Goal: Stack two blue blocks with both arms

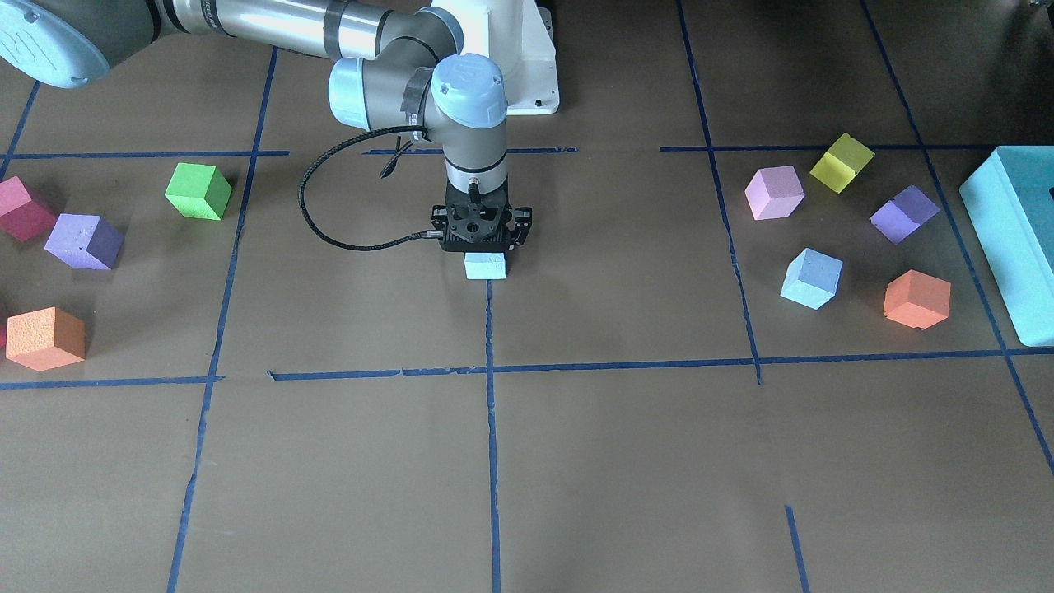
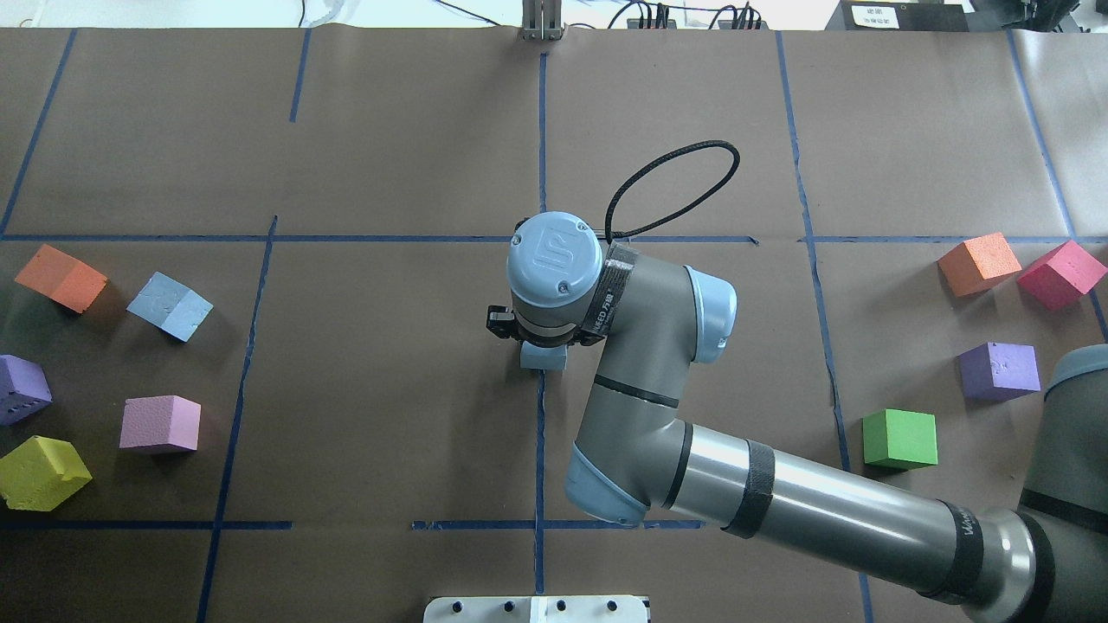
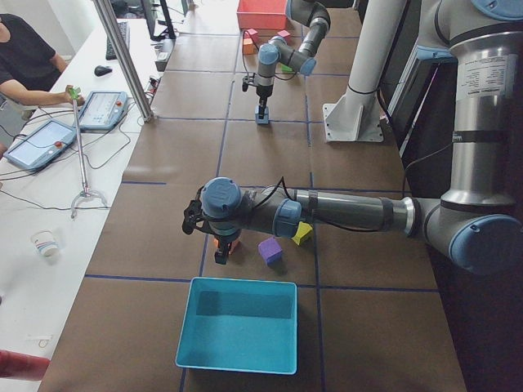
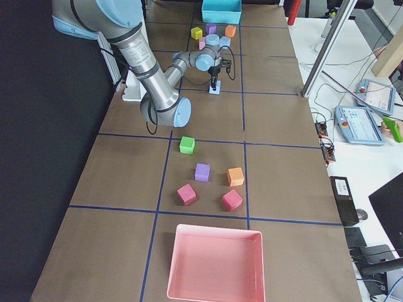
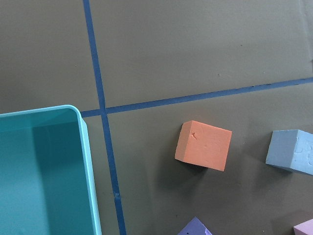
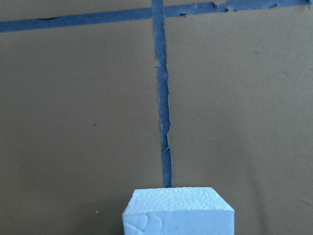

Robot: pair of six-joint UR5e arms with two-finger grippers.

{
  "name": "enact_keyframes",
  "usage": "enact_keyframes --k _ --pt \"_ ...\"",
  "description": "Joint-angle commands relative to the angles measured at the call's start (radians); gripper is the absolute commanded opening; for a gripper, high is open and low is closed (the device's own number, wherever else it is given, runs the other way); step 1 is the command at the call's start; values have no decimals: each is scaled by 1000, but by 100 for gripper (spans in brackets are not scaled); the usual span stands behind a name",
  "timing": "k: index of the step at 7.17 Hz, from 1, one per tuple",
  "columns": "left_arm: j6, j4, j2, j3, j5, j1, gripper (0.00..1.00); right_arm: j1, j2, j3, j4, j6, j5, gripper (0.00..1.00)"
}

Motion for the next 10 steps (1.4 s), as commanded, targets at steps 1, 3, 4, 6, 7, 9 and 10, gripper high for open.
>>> enact_keyframes --k 1,3,4,6,7,9,10 --pt "0 0 0 0 0 0 100 -4 -7 -1 -1 -45 -2 100" --pt "0 -26 -3 -2 3 5 100 2 -2 33 0 -68 3 100" --pt "-5 -53 -12 -3 5 38 100 53 -52 168 -13 -68 30 100" --pt "-67 -61 -122 -14 15 215 100 183 -286 443 -6 -74 133 100" --pt "-67 -61 -174 -11 20 321 100 275 -368 487 -3 -145 217 100" --pt "-86 -66 -199 -29 142 417 100 383 -463 493 -1 -285 305 100" --pt "-110 -69 -198 -22 193 454 100 393 -502 507 -1 -301 302 100"
